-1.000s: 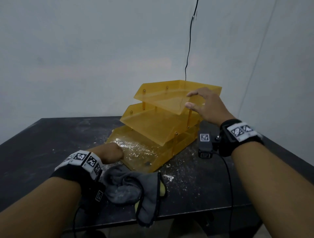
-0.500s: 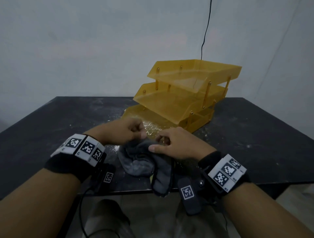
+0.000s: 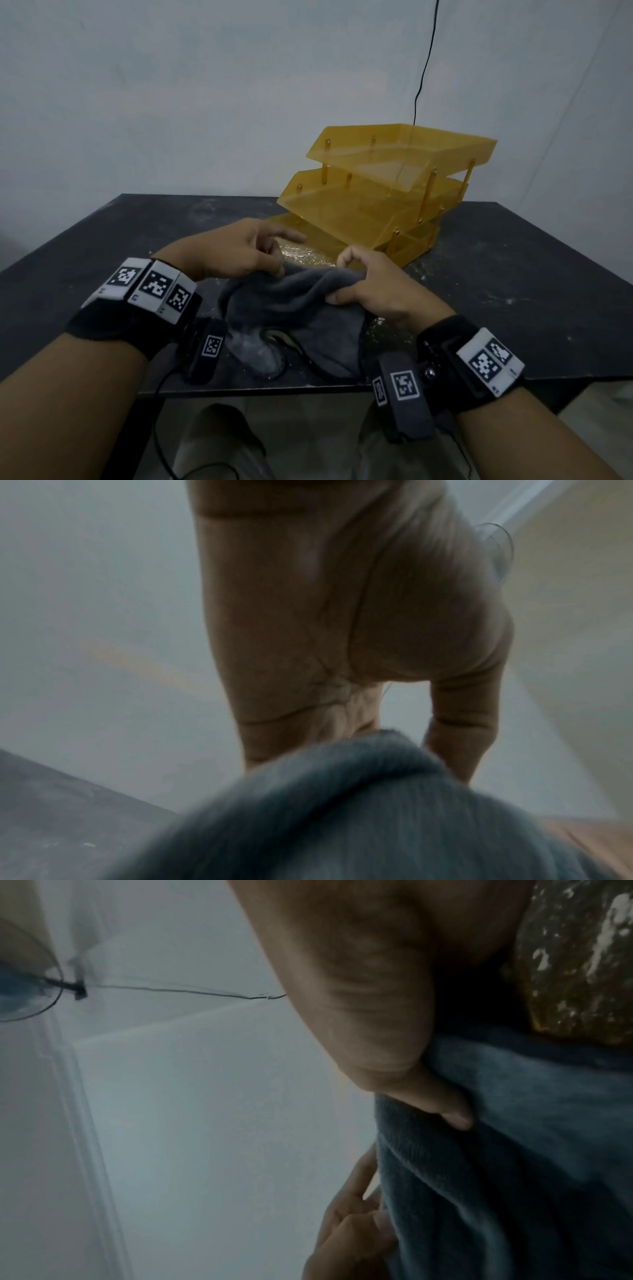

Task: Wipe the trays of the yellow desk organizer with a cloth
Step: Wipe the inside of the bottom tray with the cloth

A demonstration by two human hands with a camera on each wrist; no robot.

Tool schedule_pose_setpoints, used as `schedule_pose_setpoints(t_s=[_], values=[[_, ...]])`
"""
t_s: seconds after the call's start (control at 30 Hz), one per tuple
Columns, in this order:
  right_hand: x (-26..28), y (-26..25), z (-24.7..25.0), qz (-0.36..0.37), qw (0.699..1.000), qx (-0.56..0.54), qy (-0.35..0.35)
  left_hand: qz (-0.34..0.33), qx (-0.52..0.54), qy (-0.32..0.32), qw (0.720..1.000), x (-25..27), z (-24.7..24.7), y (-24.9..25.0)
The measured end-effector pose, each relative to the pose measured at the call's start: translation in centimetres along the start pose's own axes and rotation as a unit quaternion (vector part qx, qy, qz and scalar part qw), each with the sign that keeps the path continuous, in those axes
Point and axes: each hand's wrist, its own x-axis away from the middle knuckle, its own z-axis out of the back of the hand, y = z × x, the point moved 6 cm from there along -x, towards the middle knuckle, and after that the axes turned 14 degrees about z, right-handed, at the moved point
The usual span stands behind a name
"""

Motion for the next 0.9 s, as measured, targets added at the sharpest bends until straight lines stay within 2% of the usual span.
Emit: schedule_pose_setpoints(t_s=[0.07, 0.17, 0.23, 0.3, 0.37, 0.43, 0.5, 0.6, 0.67, 0.7, 0.77, 0.83, 0.9], values=[[0.1, -0.1, 0.4, 0.015, 0.997, -0.05, 0.064, 0.047, -0.091, -0.022, 0.995, 0.0, -0.9, -0.2], [0.3, 0.0, -0.2, 0.007, 0.98, -0.158, 0.119, 0.052, -0.086, -0.048, 0.994, 0.3, -2.0, 0.3], [0.6, 0.6, -0.9, -0.041, 0.981, -0.151, 0.113, 0.04, -0.04, -0.034, 0.998, 0.3, -1.7, 0.3], [1.2, 1.1, -1.7, -0.119, 0.979, -0.156, 0.052, 0.029, 0.007, -0.009, 1.0, 0.0, -1.1, 0.2], [2.1, 0.9, -2.4, -0.163, 0.958, -0.234, 0.003, 0.034, 0.031, 0.032, 0.998, -0.5, -0.4, -0.2], [2.2, 0.2, -2.4, -0.139, 0.929, -0.342, 0.011, 0.05, 0.024, 0.046, 0.997, -1.0, -0.2, -0.8], [1.9, -0.5, -2.0, -0.094, 0.898, -0.428, 0.051, 0.064, -0.008, 0.047, 0.997, -1.6, -0.1, -1.3], [1.9, -1.0, -1.7, -0.094, 0.869, -0.466, 0.138, 0.079, -0.005, 0.124, 0.989, -2.7, 1.7, -1.6], [1.9, -1.0, -1.7, -0.095, 0.87, -0.441, 0.2, 0.089, -0.007, 0.179, 0.98, -3.8, 3.1, -1.7], [1.9, -0.9, -1.5, -0.085, 0.882, -0.402, 0.233, 0.098, -0.025, 0.194, 0.976, -4.5, 3.5, -1.9], [1.8, -1.1, -1.5, -0.056, 0.93, -0.253, 0.26, 0.111, -0.068, 0.21, 0.969, -5.9, 4.0, -2.5], [1.3, -1.8, -2.4, -0.035, 0.977, -0.066, 0.202, 0.116, -0.115, 0.216, 0.963, -7.6, 4.3, -3.4], [0.4, -1.8, -4.3, -0.036, 0.991, 0.08, 0.102, 0.125, -0.145, 0.23, 0.954, -8.9, 4.5, -4.3]])
